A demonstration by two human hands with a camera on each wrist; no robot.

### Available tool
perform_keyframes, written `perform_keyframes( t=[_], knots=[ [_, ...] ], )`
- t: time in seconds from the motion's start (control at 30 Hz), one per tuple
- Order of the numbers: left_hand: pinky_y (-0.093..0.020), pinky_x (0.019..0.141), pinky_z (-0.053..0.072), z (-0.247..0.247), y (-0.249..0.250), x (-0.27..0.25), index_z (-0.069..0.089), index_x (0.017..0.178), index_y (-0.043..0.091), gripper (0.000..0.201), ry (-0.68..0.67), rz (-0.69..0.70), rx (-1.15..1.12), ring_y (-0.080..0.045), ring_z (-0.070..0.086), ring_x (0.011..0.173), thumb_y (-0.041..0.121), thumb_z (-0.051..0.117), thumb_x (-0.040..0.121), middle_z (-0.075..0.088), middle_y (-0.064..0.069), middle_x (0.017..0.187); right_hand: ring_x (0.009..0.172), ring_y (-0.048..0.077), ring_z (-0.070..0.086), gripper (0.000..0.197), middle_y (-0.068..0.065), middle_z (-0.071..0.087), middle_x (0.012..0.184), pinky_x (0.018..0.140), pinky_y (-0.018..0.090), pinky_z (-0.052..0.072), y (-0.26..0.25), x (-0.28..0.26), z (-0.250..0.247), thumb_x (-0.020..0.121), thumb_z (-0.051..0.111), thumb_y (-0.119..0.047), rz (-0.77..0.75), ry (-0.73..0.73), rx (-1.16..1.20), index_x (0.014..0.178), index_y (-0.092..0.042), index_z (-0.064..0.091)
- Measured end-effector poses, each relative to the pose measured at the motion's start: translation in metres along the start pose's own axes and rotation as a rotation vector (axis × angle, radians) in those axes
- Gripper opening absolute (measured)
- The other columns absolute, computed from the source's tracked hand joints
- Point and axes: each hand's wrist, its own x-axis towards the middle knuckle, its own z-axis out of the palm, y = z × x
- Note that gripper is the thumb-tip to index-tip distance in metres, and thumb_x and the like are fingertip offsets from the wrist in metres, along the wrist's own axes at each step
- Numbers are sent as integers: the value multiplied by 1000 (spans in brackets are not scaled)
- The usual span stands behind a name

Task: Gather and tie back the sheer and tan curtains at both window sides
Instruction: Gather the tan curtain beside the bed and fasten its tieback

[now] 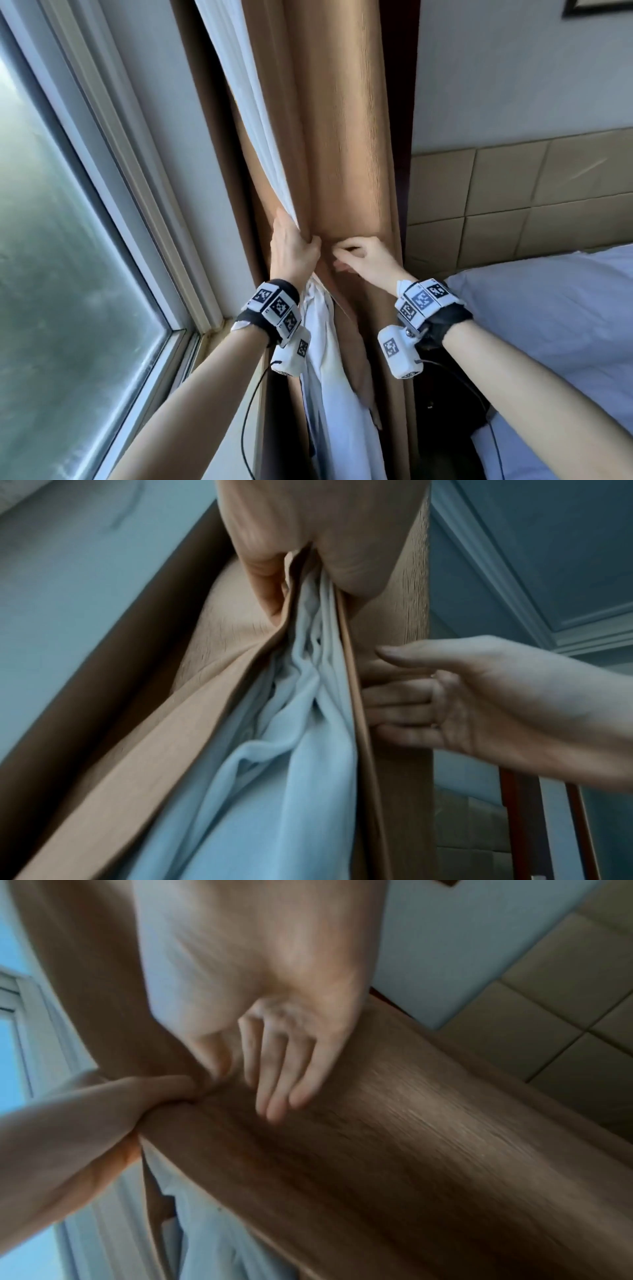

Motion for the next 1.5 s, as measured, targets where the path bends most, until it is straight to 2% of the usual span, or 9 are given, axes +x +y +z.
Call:
perform_keyframes(
  t=[0.2,0.37,0.53,0.77,0.87,0.97,1.1,1.33,1.5],
  knots=[
    [-33,82,47,-10,-17,-11,1,147,41,90,43,145,-80,-26,58,90,5,53,82,61,-8,109,105,18,50,65,2,54,113,92,37,44,4,-3,-4,68,81,-28,-132,701,-279,121,-21,43],
    [-27,66,40,-25,-18,-15,-10,141,60,101,-10,266,101,-23,48,67,-1,46,84,46,-5,88,115,30,54,78,12,55,127,94,35,45,-2,2,-6,80,73,-25,139,448,-234,144,-17,28],
    [-35,67,54,-33,-24,-16,49,135,41,67,-80,311,289,-33,59,73,-2,43,84,46,-11,106,86,40,62,23,18,64,91,75,47,52,5,-4,7,89,60,-17,-11,508,-552,104,-3,51],
    [-31,90,47,-41,-33,-6,76,100,19,37,-71,161,253,-30,61,101,4,48,81,53,-8,126,105,28,51,53,11,47,120,87,40,47,23,-54,24,80,62,-4,-321,721,-707,129,-12,43],
    [-32,92,48,-39,-28,-7,75,103,18,38,-86,175,270,-31,61,101,5,47,81,54,-10,125,93,19,55,22,-1,57,102,81,35,48,35,-99,63,83,63,-30,-406,453,-725,101,-18,56],
    [-33,91,48,-33,-22,-6,75,104,16,38,-103,184,281,-33,61,100,6,46,82,56,-11,122,103,18,55,45,0,58,109,92,36,45,63,-126,103,81,66,-50,134,23,-552,108,-18,51],
    [-32,91,46,-28,-18,-3,74,106,14,38,-124,195,276,-33,61,100,5,45,84,59,-15,119,106,29,59,45,8,60,114,88,33,46,76,-123,104,84,65,-43,394,-6,-409,117,-19,45],
    [-36,90,49,-24,-23,11,75,102,14,29,-155,175,281,-36,59,103,8,52,85,65,-15,111,66,15,46,12,5,50,74,64,30,34,27,-139,57,82,49,-8,312,-309,-203,85,1,57],
    [-38,86,52,-18,-21,12,77,91,16,31,-178,192,256,-34,61,96,7,50,80,69,-12,102,49,11,39,30,-1,46,50,48,20,31,-42,-150,-7,67,55,1,128,-106,78,44,-17,54]
  ],
)
